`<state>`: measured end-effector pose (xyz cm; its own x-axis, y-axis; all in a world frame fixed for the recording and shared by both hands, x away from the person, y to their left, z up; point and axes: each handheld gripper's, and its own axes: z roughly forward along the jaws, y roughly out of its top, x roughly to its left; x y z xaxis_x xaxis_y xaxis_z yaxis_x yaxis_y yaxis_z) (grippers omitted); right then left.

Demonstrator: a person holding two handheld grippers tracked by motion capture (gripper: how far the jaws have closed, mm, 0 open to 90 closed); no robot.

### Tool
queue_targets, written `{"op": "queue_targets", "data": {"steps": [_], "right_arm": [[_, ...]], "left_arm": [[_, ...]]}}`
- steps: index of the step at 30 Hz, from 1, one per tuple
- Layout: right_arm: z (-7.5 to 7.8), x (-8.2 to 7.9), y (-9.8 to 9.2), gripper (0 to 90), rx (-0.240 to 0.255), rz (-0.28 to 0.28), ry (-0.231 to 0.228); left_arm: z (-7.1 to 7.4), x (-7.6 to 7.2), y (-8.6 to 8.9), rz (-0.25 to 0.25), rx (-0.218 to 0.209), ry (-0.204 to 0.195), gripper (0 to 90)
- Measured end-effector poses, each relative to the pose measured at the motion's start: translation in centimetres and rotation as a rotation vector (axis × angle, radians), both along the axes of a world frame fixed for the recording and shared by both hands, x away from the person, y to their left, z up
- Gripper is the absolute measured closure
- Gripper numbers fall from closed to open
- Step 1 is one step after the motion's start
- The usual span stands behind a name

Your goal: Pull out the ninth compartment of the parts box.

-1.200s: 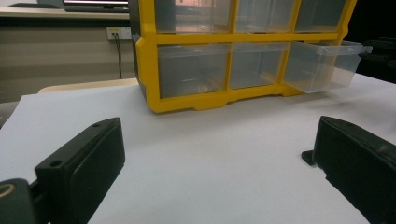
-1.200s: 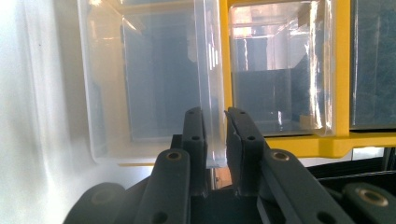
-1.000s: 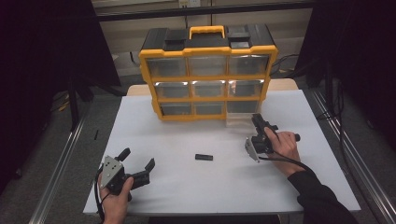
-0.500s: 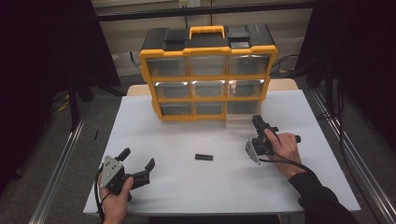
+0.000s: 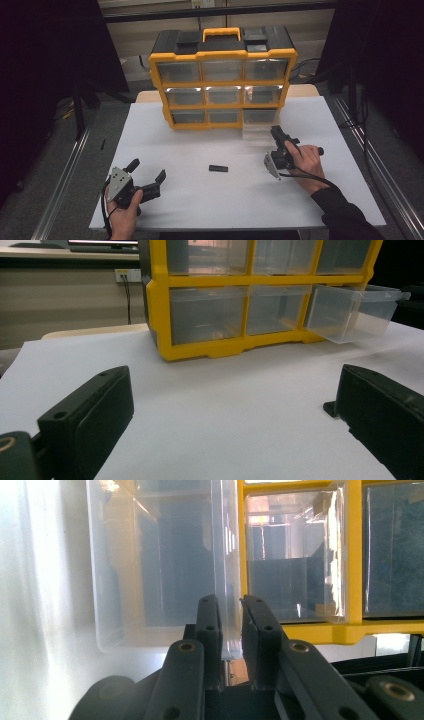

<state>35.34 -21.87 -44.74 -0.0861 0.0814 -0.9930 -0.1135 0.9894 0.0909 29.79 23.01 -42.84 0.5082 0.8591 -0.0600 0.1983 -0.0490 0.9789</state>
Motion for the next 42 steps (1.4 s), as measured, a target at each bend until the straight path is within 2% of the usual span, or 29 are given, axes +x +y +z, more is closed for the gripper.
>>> {"op": "queue_targets", "data": {"steps": [20,31,35,39,42], "right_arm": [[0.05,-0.81,-0.33,79.9,0.014,-0.004,0.005],[-0.18,-0.94,-0.10,79.3,-0.004,0.012,0.009],[-0.40,-1.06,-0.04,79.0,0.009,0.003,0.021],[-0.24,-0.97,-0.06,78.5,0.006,0.018,0.019],[-0.28,-0.94,-0.12,77.5,0.040,0.021,0.029]], "left_arm": [[-0.03,0.04,-0.01,0.002,0.002,0.003,2.4],[-0.02,0.04,-0.01,0.002,0.000,0.002,2.4],[-0.01,0.03,-0.02,0.001,0.001,0.002,2.4],[0.00,0.04,-0.02,0.000,0.003,0.001,2.4],[0.00,0.06,0.00,-0.001,0.003,0.001,2.4]]}}
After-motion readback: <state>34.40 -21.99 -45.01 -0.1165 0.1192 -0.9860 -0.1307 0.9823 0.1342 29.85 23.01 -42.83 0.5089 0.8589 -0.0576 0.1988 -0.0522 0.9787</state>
